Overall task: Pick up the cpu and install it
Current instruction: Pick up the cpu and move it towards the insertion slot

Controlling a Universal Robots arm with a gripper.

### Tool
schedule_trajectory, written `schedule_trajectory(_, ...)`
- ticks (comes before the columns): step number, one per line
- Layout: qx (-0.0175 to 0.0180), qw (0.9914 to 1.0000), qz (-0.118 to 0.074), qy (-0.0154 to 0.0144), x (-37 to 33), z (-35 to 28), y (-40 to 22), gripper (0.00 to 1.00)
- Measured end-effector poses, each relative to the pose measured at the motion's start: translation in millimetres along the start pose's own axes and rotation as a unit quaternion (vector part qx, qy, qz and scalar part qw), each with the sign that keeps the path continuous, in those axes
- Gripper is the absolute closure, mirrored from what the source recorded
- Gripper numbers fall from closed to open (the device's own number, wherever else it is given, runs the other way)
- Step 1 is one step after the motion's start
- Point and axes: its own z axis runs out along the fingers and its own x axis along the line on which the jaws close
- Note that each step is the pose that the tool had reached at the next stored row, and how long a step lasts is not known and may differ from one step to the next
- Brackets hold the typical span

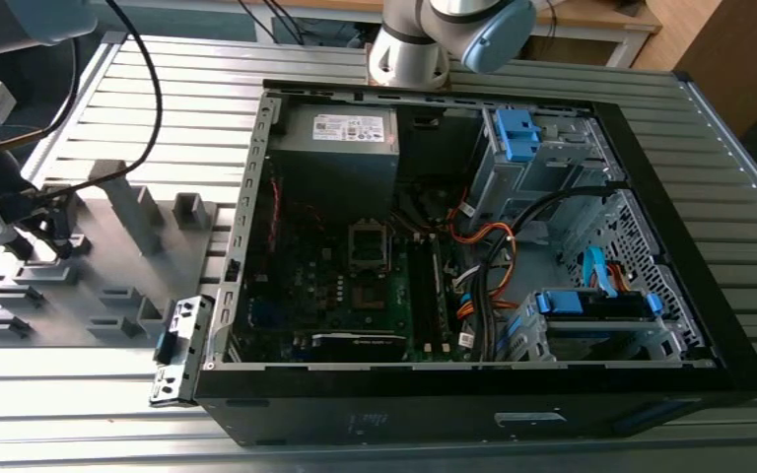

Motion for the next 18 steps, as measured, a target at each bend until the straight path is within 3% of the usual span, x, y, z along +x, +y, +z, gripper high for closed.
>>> schedule_trajectory(5, -0.0001, 1.00000, 0.000, -0.0001, 0.1, 4.2, 0.0, 0.53)
schedule_trajectory(14, 0.0000, 1.00000, 0.000, 0.0000, 0.1, 5.3, -0.1, 0.53)
schedule_trajectory(16, 0.0000, 1.00000, 0.000, 0.0000, 0.1, 5.4, -0.1, 0.45)
schedule_trajectory(18, 0.0000, 1.00000, 0.000, 0.0000, 0.1, 5.4, -0.1, 0.45)
